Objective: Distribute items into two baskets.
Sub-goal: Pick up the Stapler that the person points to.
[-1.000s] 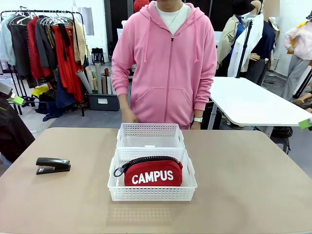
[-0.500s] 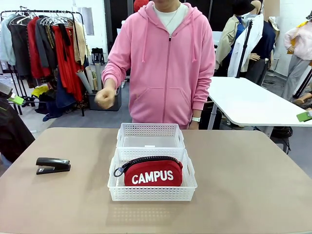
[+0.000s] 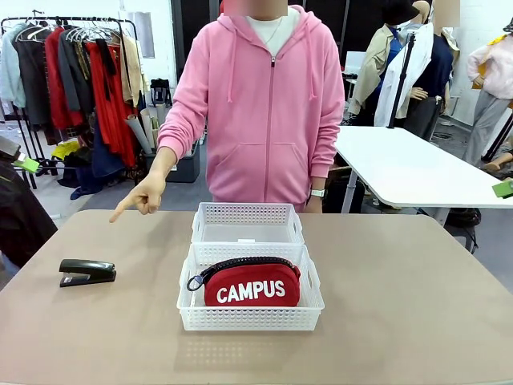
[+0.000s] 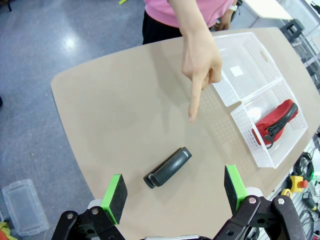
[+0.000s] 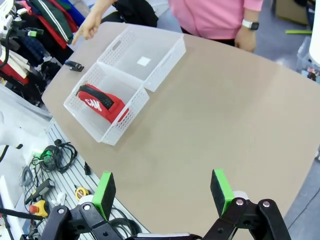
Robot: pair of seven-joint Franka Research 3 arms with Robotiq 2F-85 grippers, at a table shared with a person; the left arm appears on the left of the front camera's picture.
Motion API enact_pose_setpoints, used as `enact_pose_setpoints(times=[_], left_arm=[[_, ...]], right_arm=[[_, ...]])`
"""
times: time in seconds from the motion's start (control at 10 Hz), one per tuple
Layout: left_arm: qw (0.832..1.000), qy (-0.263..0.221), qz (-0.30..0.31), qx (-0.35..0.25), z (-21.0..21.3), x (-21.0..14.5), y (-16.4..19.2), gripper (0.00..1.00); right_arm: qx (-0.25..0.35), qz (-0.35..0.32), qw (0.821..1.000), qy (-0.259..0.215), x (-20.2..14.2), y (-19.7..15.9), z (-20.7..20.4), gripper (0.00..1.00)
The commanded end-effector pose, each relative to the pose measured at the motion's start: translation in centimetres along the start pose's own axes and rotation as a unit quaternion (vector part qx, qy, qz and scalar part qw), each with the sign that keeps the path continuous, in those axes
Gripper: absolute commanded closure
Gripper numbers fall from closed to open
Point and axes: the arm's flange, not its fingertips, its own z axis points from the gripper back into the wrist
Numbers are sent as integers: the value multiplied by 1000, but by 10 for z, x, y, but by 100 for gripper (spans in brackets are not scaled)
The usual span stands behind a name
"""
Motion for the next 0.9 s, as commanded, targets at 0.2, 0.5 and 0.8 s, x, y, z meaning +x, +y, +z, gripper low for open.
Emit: enact_pose_setpoints(times=[0.2, 0.5, 0.8], left_arm=[[1000, -3, -2, -5, 0, 0, 0, 0], [1000, -3, -2, -5, 0, 0, 0, 0], [1000, -3, -2, -5, 0, 0, 0, 0]], right_arm=[[17, 18, 999, -33, 3, -1, 5, 0], [5, 2, 1000, -10, 2, 1, 3, 0], [5, 2, 1000, -10, 2, 1, 3, 0]])
